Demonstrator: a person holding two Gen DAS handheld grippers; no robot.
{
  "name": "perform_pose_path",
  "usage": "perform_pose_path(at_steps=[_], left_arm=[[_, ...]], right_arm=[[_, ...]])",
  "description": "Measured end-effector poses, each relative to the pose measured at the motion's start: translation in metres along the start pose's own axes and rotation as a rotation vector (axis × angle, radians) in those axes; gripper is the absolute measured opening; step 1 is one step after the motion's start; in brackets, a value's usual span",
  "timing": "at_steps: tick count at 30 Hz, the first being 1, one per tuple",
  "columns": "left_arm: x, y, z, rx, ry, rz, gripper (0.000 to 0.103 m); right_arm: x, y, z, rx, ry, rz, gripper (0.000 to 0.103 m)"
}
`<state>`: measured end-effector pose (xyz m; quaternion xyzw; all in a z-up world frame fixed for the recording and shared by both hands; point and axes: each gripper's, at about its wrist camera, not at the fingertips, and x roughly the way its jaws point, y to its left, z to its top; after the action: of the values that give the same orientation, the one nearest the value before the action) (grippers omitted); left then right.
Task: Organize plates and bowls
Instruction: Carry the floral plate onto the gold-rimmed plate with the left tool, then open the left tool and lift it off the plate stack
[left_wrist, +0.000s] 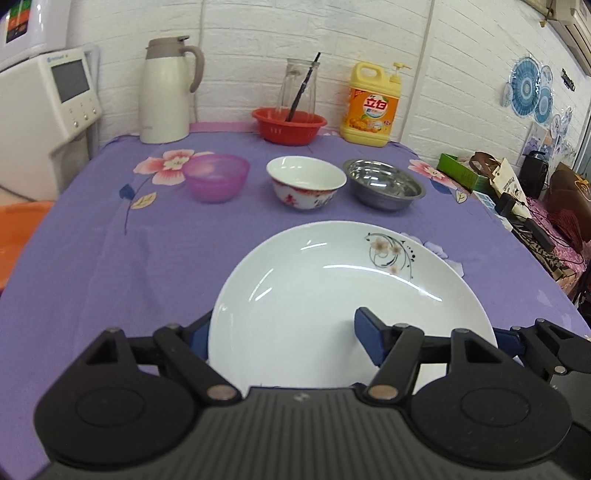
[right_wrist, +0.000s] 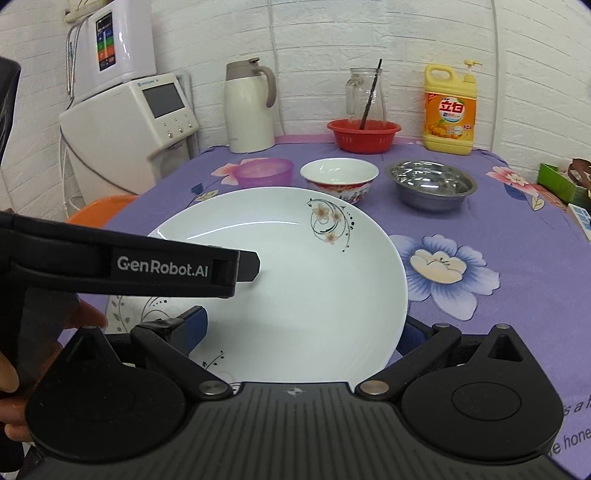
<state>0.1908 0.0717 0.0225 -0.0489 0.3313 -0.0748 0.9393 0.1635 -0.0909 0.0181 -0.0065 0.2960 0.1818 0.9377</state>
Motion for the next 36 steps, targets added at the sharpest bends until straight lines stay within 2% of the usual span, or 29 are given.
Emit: perform_pose_path(at_steps=[10,28,29,31,32,36], left_arm=[[0.004,0.015,-0.035,-0.033,0.032,0.000,0.067],[0.004,0.021,-0.039,-0.048,0.031,-0.050,0.070],[0.000,0.021,-0.038,-0.042,0.018,-0.048,0.072],[-0.012,0.022,-0.037,-0.031,-0.026,-0.031,0.086],[-0.018,0.023,-0.037,-0.031,-0.047,-0.028,0.100],[-0.035,0.024,-0.029,-0.023,-0.116,-0.007,0.101]], right_arm=[[0.007,0.019,-0.019,-0.041,0.041,0.006,0.103],[0.006,0.016,-0.023,-0.068,0.026,0.013,0.103],[0.004,0.015,-0.023,-0.068,0.023,0.010,0.103],[0.002,0.012,-0.023,-0.058,0.025,-0.018,0.103],[0.001,0.008,-0.025,-0.042,0.027,-0.022,0.103],[-0.010,-0.004,-0.024,-0.024,-0.020,-0.047,0.103]])
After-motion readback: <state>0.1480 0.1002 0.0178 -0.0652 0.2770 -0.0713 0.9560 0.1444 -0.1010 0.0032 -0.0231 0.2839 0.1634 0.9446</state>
